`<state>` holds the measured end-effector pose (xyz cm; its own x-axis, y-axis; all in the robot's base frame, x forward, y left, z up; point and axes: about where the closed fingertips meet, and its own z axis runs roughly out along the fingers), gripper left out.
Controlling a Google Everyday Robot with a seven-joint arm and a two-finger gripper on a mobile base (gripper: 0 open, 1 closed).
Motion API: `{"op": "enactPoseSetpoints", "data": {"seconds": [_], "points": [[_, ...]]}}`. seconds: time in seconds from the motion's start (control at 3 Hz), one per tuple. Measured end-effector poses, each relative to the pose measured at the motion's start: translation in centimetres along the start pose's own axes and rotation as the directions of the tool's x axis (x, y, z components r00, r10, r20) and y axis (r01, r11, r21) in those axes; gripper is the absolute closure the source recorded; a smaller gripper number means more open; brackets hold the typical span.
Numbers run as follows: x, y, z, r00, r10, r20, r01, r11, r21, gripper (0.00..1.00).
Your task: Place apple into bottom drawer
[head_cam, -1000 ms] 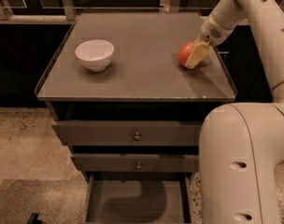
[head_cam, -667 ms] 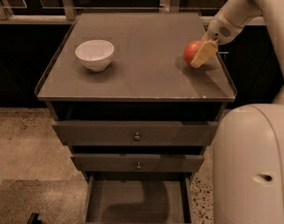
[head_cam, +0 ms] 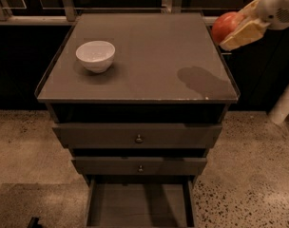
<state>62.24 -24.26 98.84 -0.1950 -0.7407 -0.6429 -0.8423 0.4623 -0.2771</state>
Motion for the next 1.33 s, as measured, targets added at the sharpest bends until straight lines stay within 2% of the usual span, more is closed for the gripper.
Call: {"op": "enactPoseSetpoints", "data": {"seconds": [0.33, 0.67, 1.0, 1.33], "points": [[-1.1, 3.6, -2.1, 0.99, 0.009, 0.144, -0.015, 0.9989, 0.045, 1.0], [1.8, 5.3, -1.2, 0.989, 0.062, 0.138, -0.066, 0.9974, 0.029, 1.0], [1.8, 5.3, -1.2, 0.989, 0.062, 0.136, -0.066, 0.9975, 0.027, 1.0], [4.0, 7.3, -0.4, 0.984, 0.091, 0.154, -0.095, 0.9953, 0.019, 1.0]]}}
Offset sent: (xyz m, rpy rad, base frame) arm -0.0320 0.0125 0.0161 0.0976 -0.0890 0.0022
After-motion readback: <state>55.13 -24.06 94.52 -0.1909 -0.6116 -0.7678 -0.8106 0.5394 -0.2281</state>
